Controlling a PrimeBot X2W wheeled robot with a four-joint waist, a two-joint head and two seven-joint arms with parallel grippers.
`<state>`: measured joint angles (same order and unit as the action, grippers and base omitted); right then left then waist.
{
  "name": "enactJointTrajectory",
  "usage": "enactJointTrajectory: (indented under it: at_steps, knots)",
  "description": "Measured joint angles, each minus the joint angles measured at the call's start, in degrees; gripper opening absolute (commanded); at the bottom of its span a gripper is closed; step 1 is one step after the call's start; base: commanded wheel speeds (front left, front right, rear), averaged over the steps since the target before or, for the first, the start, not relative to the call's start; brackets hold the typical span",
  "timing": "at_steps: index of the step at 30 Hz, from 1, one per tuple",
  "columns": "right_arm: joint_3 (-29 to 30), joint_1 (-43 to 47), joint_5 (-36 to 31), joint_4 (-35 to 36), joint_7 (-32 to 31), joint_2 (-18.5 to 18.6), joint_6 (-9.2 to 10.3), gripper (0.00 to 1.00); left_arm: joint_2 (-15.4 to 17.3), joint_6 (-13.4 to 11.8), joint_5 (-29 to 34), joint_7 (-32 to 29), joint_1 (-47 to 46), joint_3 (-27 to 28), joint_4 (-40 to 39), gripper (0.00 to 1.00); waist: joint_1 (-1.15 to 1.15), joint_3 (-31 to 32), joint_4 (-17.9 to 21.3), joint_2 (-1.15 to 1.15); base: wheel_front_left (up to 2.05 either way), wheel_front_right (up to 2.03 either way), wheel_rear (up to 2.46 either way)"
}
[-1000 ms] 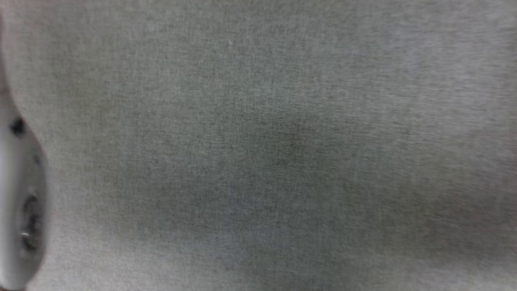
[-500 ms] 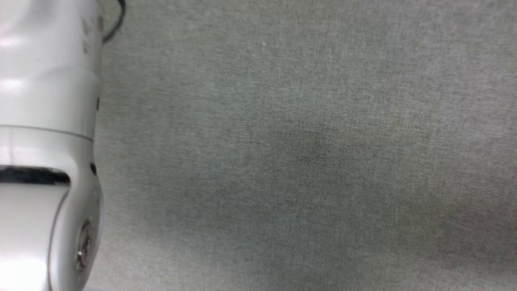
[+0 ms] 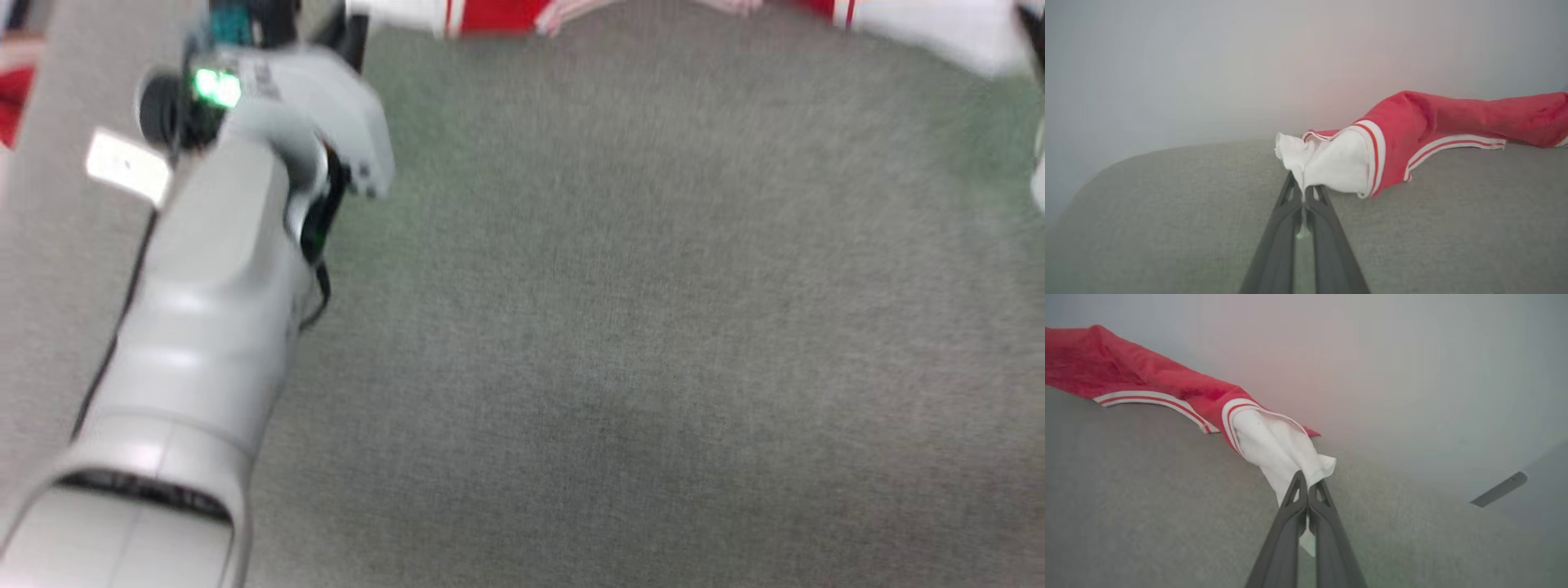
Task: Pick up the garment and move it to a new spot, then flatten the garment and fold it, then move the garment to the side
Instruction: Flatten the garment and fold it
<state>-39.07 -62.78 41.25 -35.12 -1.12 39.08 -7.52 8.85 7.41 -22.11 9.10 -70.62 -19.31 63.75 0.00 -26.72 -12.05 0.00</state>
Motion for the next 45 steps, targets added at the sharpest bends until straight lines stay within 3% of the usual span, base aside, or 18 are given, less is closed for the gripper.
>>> enactJointTrajectory:
  at_steps: [6, 10, 15, 23, 31, 34, 45]
  knots:
    - [-1.44, 11.45, 8.31, 4.07, -2.98, 4.87, 0.0, 0.0, 4.95, 0.09, -7.71, -1.4, 12.82, -7.48, -8.37, 0.0, 0.0, 7.83, 0.45, 0.0, 0.0, 0.0, 0.0]
    - [-1.13, 18.58, 12.51, 7.13, -4.82, 7.17, 0.0, 0.0, 10.16, 0.11, -12.22, -4.05, 21.54, -11.89, -16.12, 0.0, 0.0, 12.77, 0.83, 0.0, 0.0, 0.0, 0.0]
    - [-0.8, 27.76, 16.67, 12.32, -8.08, 10.72, 0.0, 0.0, 17.06, 0.12, -16.29, -6.39, 31.9, -12.79, -25.97, 0.0, 0.0, 18.13, 1.37, 0.0, 0.0, 0.0, 0.0]
    - [2.18, 42.56, 20.68, 18.69, -10.4, 14.01, 0.0, 0.0, 23.94, -5.81, -19.74, -9.9, 50.39, -11.44, -45.11, 0.0, 0.0, 24.12, 2.46, 0.0, 0.0, 0.0, 0.0]
    - [7.56, 56.04, 23.36, 22.78, -13.14, 15.58, 0.0, 0.0, 26.26, -14.4, -23.29, -10.93, 65.91, -9.57, -60.67, 0.0, 0.0, 25.55, 3.12, 0.0, 0.0, 0.0, 0.0]
    - [10.15, 60.02, 23.56, 24.03, -14.11, 15.69, 0.0, 0.0, 26.44, -16.53, -23.83, -10.5, 69.44, -9.2, -64.08, 0.0, 0.0, 25.09, 3.08, 0.0, 0.0, 0.0, 0.0]
    - [18.83, 67.35, 18.64, 26.07, -17.97, 11.65, 0.0, 0.0, 25.68, -18.35, -23.91, -9.59, 72.51, -9.79, -67.11, 0.0, 0.0, 22.99, 2.18, 0.0, 0.0, 0.0, 0.0]
